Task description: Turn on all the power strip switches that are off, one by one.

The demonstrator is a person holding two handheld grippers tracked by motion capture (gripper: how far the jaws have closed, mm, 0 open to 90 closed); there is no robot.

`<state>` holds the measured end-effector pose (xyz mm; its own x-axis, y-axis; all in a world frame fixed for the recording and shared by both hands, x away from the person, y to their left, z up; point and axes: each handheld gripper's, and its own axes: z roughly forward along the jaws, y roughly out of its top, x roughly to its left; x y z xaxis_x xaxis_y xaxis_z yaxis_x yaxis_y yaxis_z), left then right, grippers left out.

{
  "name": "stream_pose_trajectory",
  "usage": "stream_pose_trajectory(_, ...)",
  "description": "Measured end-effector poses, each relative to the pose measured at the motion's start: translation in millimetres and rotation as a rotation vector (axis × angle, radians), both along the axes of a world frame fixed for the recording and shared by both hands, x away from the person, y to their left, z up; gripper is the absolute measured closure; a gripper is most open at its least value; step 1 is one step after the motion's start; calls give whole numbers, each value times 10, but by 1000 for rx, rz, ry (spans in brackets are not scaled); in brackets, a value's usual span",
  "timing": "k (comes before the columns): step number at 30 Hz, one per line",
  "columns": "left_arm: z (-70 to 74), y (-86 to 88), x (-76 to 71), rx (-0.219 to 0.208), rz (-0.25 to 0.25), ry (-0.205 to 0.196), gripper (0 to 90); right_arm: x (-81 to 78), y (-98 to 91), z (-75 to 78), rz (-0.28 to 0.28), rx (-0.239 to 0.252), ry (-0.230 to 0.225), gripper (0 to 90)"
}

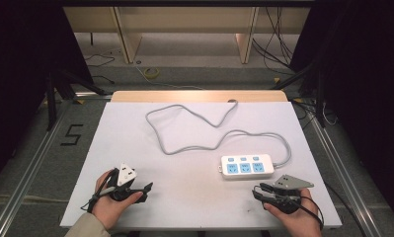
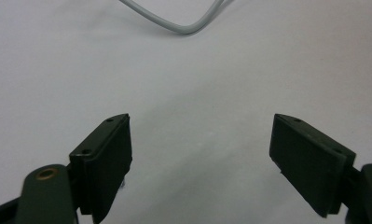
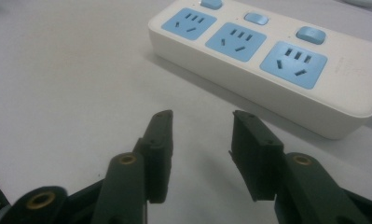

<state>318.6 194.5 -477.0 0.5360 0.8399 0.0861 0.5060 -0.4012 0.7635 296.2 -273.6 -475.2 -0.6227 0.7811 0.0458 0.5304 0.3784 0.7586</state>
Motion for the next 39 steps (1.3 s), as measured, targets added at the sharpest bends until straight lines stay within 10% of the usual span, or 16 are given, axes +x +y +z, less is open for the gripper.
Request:
stream_pose_trajectory(20, 2, -2, 5, 4, -2, -8, 215, 12, -15, 50, -34, -57, 24, 900)
stream_pose_trajectory(39, -7, -7, 10, -3, 4, -6, 215, 78, 27, 137, -45, -87, 40, 900)
